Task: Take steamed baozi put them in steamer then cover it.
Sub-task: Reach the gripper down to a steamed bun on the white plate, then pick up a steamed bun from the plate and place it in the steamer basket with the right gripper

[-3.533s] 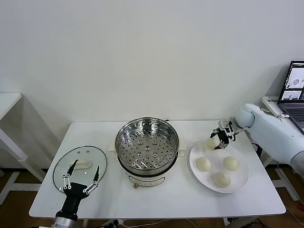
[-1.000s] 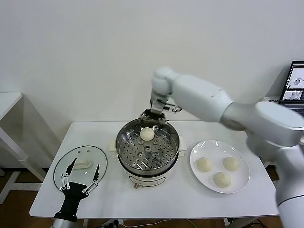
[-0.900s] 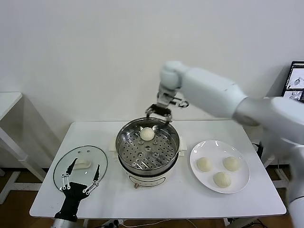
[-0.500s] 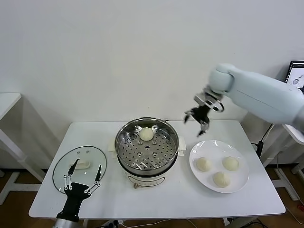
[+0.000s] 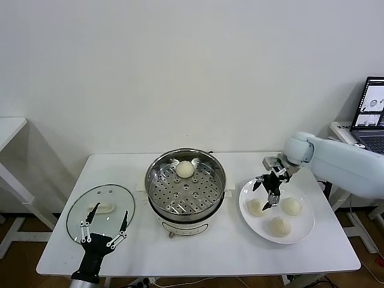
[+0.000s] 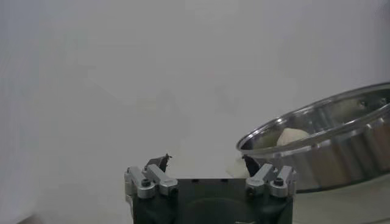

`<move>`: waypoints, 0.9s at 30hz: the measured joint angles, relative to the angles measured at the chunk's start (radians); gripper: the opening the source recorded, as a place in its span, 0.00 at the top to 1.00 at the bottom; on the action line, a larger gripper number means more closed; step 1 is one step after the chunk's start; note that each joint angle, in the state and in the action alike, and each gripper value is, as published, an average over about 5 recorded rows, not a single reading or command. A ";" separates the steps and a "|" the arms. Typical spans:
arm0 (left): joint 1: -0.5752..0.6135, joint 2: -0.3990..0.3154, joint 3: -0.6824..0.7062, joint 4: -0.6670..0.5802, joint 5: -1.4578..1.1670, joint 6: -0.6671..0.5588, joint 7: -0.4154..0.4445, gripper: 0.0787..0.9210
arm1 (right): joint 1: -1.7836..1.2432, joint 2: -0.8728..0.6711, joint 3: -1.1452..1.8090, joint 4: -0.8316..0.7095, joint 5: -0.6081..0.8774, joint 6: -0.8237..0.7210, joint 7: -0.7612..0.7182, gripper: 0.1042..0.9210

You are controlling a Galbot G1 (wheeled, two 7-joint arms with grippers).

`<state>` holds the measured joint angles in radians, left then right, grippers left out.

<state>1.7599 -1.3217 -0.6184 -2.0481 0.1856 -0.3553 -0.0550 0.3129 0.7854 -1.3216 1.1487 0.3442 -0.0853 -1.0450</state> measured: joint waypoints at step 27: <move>0.001 -0.003 0.005 0.014 0.007 -0.004 -0.002 0.12 | -0.021 0.010 0.038 -0.009 -0.050 -0.025 0.032 0.30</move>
<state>1.7606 -1.3247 -0.6135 -2.0346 0.1928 -0.3595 -0.0574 0.2914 0.7951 -1.2837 1.1397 0.2941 -0.1101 -1.0126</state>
